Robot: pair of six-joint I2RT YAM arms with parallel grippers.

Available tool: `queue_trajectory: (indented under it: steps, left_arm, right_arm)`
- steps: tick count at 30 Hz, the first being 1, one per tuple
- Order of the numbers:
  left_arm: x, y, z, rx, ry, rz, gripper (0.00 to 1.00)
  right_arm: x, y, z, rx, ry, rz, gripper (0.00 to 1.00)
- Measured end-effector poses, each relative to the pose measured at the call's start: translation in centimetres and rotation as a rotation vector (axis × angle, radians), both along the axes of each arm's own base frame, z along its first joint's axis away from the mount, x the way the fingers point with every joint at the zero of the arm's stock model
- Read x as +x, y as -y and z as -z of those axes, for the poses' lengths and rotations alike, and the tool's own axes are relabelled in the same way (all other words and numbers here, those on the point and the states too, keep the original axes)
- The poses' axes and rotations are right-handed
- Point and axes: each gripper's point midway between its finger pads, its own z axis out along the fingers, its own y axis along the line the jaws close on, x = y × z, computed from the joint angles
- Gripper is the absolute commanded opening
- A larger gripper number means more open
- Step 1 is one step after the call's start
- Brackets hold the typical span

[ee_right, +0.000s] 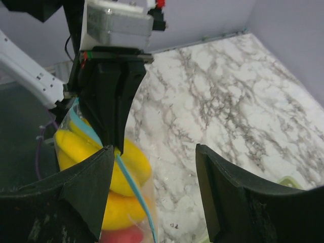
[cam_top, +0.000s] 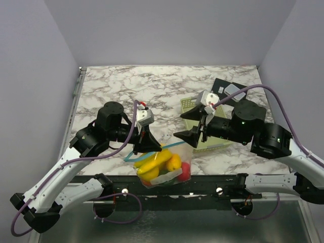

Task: Place the food in the zip-top bag and seal the zipper
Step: Zip the zipper food storage bag at the center of the board.

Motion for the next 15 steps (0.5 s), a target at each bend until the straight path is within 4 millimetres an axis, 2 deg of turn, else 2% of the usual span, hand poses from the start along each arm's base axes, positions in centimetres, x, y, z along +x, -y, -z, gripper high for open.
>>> queue_trajectory:
  steps: [7,15]
  left_arm:
    - [0.0,0.0,0.0,0.003,-0.002,0.0,0.0]
    - [0.0,0.0,0.0,0.001,0.006,0.001,0.0]
  right_arm:
    - [-1.5,-2.3,5.3,-0.167,-0.119,-0.122,0.72]
    - [-2.7,-3.1,7.4,-0.232,-0.171,-0.202,0.72]
